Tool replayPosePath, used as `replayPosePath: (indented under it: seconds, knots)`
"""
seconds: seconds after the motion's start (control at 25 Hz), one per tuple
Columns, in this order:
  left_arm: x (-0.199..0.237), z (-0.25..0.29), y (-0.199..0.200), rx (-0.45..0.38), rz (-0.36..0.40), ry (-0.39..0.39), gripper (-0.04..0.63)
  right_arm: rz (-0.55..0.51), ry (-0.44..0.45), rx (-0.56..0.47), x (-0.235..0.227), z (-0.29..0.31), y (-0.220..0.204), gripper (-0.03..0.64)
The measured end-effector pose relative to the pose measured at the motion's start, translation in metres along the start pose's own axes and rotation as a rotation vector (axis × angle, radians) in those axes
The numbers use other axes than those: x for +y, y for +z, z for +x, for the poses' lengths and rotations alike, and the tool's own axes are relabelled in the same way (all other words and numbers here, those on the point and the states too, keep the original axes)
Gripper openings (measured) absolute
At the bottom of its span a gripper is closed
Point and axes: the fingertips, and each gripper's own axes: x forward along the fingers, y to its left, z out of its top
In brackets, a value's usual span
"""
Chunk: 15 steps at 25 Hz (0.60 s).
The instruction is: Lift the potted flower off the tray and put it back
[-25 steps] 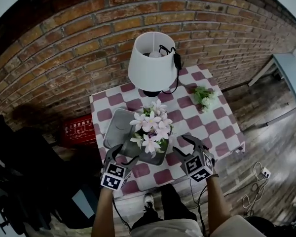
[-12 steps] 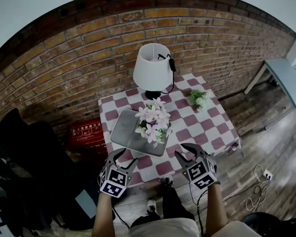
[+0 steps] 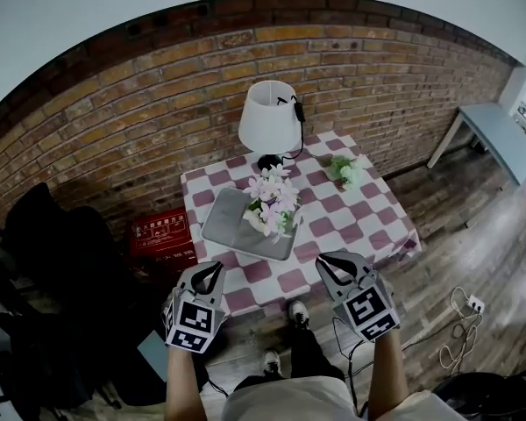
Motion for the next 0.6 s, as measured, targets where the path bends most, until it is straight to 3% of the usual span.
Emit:
replayPosePath:
  seconds: [0.2, 0.6]
  knots:
    - [-0.005, -0.033, 0.029, -0.049, 0.048, 0.020, 0.029, -0.029, 0.025, -0.057, 0.019, -0.037, 0.028, 0.025]
    - [-0.022, -0.078, 0.068, -0.142, 0.061, 0.032, 0.029, -0.065, -0.059, -0.052, 0.025, -0.066, 0.051, 0.021]
